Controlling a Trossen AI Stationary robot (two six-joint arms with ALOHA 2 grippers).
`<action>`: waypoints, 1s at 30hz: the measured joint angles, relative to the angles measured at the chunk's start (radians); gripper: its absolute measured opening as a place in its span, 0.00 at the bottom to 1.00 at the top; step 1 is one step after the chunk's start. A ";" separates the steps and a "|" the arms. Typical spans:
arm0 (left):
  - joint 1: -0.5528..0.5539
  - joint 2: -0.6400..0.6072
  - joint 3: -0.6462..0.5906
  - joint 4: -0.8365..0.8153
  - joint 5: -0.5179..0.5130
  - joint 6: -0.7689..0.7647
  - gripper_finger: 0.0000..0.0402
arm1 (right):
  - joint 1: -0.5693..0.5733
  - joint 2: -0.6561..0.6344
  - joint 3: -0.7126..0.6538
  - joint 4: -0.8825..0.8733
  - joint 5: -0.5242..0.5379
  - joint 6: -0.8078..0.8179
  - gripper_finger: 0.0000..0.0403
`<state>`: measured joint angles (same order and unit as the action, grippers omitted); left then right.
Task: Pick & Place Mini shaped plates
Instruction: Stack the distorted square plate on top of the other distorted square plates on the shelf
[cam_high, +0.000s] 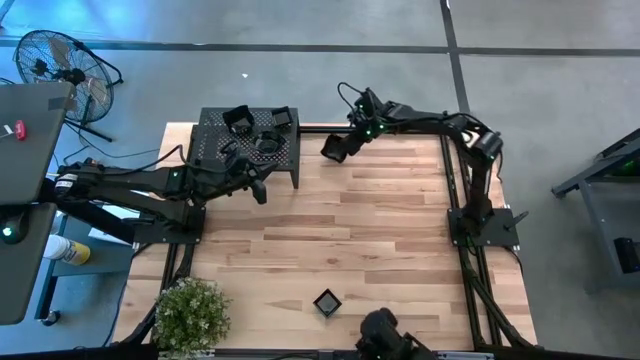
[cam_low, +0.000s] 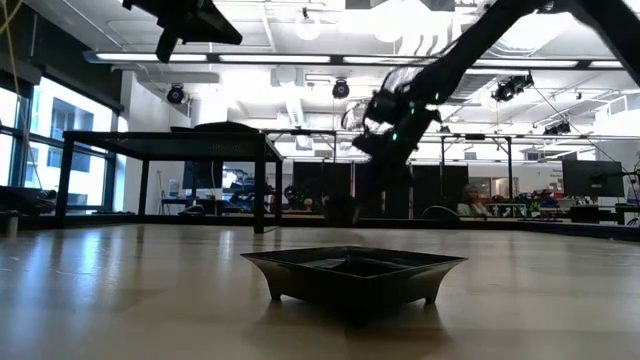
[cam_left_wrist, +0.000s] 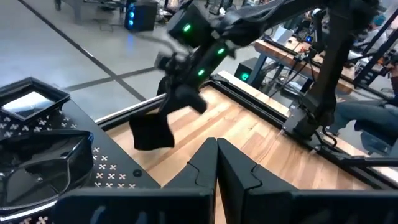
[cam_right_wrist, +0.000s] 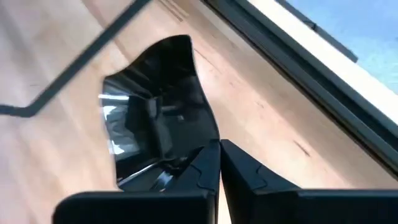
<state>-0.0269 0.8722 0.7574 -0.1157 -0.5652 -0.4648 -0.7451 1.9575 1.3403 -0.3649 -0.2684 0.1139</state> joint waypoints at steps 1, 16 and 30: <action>0.000 0.000 0.000 -0.004 0.000 -0.013 0.00 | 0.007 -0.022 0.000 -0.023 0.008 0.000 0.01; 0.000 -0.005 0.001 -0.202 0.025 -0.106 0.00 | 0.429 -0.242 -0.224 -0.010 0.138 0.245 0.01; 0.000 -0.020 0.000 -0.241 0.195 -0.031 0.00 | 0.643 0.042 0.000 0.210 0.202 0.424 0.00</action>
<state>-0.0265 0.8525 0.7579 -0.3565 -0.3706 -0.4959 -0.1021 1.9990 1.3398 -0.1547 -0.0665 0.5377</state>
